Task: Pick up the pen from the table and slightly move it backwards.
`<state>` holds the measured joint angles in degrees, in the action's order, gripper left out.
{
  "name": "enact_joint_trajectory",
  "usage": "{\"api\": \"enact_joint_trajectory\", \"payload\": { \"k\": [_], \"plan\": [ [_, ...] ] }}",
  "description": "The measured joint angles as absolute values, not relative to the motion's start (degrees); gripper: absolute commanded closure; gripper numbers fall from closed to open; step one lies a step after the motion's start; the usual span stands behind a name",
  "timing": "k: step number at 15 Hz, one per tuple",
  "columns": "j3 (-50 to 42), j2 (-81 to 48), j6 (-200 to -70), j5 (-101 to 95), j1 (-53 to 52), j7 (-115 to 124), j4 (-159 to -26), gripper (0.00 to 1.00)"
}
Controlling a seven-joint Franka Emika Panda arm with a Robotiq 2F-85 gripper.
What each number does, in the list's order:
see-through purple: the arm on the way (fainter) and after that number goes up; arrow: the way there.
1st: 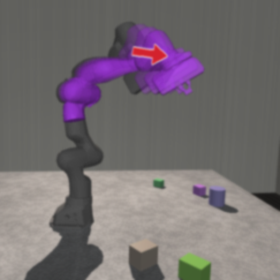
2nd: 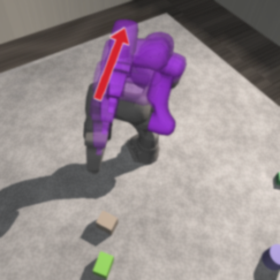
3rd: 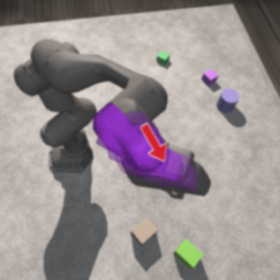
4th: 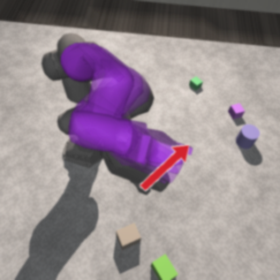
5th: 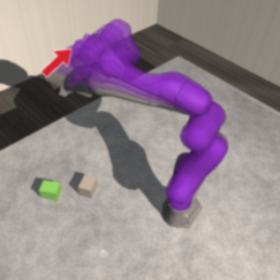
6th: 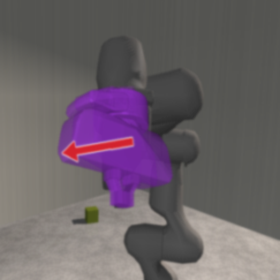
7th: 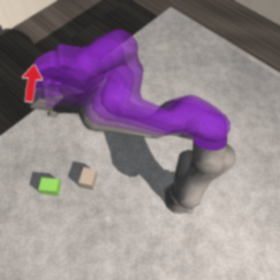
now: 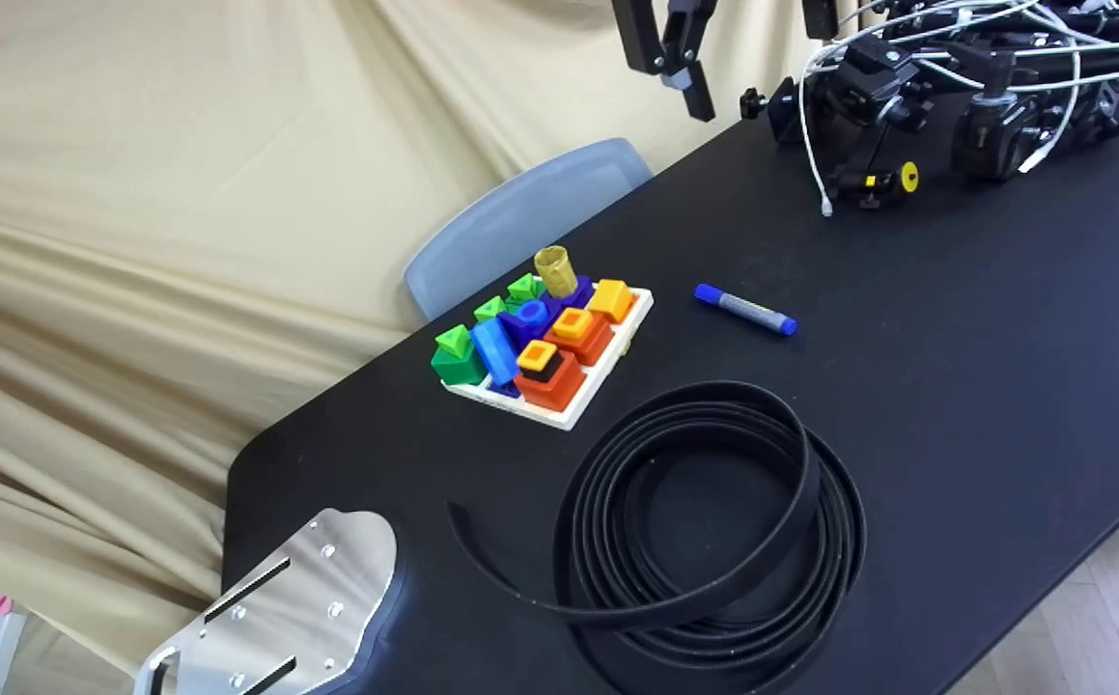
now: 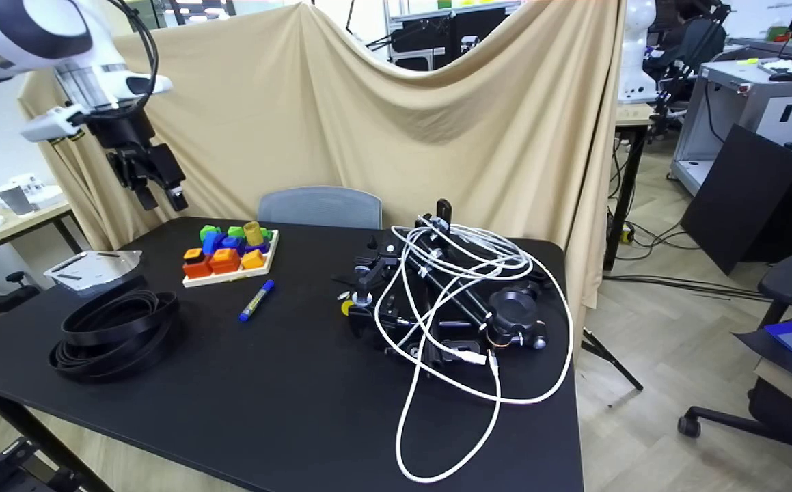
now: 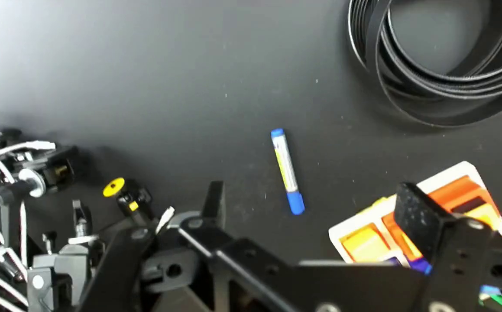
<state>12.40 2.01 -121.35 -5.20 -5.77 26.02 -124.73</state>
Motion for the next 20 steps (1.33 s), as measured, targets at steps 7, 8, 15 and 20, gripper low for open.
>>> {"api": "enact_joint_trajectory", "payload": {
  "k": [7, 8, 15, 20],
  "plan": [
    [7.41, -6.05, -133.32, 0.99, -4.53, -0.82, -124.59, 0.0],
    [7.05, -7.44, -133.27, 2.63, -4.13, -4.23, -124.43, 0.0],
    [6.82, -10.39, -133.3, 3.5, -3.62, -7.55, -123.38, 0.0],
    [6.0, -15.82, -135.18, 2.56, -3.69, -6.75, -121.91, 0.0]
  ]
}}
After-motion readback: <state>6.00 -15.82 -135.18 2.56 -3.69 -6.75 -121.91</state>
